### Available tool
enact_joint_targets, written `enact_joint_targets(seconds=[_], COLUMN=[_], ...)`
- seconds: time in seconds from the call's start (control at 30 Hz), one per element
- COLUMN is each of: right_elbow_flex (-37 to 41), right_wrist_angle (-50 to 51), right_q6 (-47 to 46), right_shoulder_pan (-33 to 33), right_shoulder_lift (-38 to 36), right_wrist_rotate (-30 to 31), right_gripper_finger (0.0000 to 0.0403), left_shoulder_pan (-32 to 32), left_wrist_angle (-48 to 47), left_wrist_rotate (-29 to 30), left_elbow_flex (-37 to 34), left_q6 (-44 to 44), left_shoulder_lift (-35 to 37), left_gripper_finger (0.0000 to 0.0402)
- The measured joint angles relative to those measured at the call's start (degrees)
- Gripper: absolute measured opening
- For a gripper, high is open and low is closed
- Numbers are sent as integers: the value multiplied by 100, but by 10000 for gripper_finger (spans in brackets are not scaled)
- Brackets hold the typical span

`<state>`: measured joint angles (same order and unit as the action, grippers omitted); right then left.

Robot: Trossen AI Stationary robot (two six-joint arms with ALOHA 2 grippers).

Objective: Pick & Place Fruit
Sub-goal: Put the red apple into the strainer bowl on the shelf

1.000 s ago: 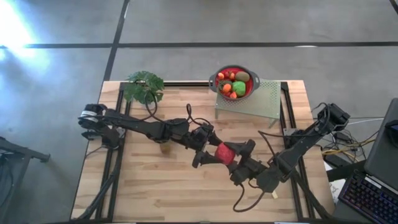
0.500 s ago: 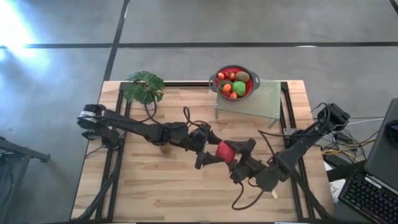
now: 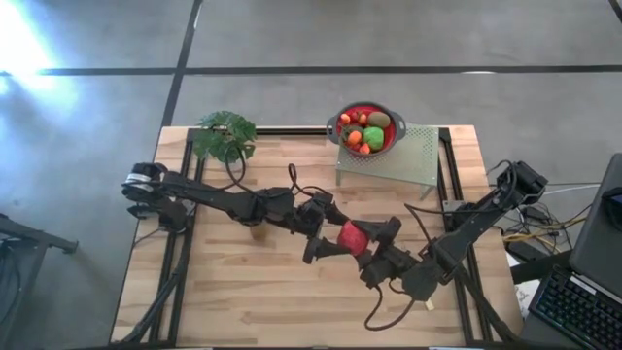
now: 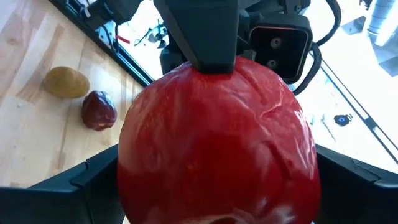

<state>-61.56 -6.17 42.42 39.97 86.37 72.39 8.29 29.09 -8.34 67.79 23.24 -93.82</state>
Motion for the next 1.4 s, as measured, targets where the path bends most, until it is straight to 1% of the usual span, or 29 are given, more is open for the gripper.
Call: enact_joint_targets(seconds=[0.27, 0.33, 0.4, 0.53, 0.7, 0.77, 0.9, 0.97, 1.1, 1.3, 1.4], right_elbow_flex=[0, 0, 0, -2, 0, 2, 2, 2, 2, 9, 9], right_wrist_angle=[18, 19, 9, 8, 46, 44, 43, 55, 311, 739, 921], right_q6=[-4, -1, -4, -16, -19, -20, -40, -18, -99, -444, -549], right_shoulder_pan=[0, 4, 7, 20, 38, 77, 139, 149, 155, 150, 44], right_shoulder_lift=[0, 0, 0, 0, 0, -14, -38, -46, -101, -265, -435], right_wrist_rotate=[-103, -102, -124, -158, -35, 35, 81, 222, 448, 450, 431], right_gripper_finger=[363, 363, 363, 363, 363, 363, 363, 363, 363, 363, 363], left_shoulder_pan=[126, 182, 262, 335, 325, 312, 291, 279, 255, 192, 180], left_wrist_angle=[73, 79, 61, 87, -131, -274, -389, -484, -910, -1875, -2231], left_wrist_rotate=[53, 104, 8, 27, 483, 595, 629, 680, 711, 731, 843], left_elbow_flex=[-33, -33, -33, -44, -46, -49, -57, -57, -57, -57, -57], left_q6=[-958, -1350, -1605, -1584, -1048, -1072, -1218, -1319, -1502, -1726, -1726], left_shoulder_lift=[0, 0, 0, 0, 22, 28, 98, 195, 418, 899, 1093], left_gripper_finger=[399, 399, 399, 399, 399, 399, 399, 399, 399, 399, 399])
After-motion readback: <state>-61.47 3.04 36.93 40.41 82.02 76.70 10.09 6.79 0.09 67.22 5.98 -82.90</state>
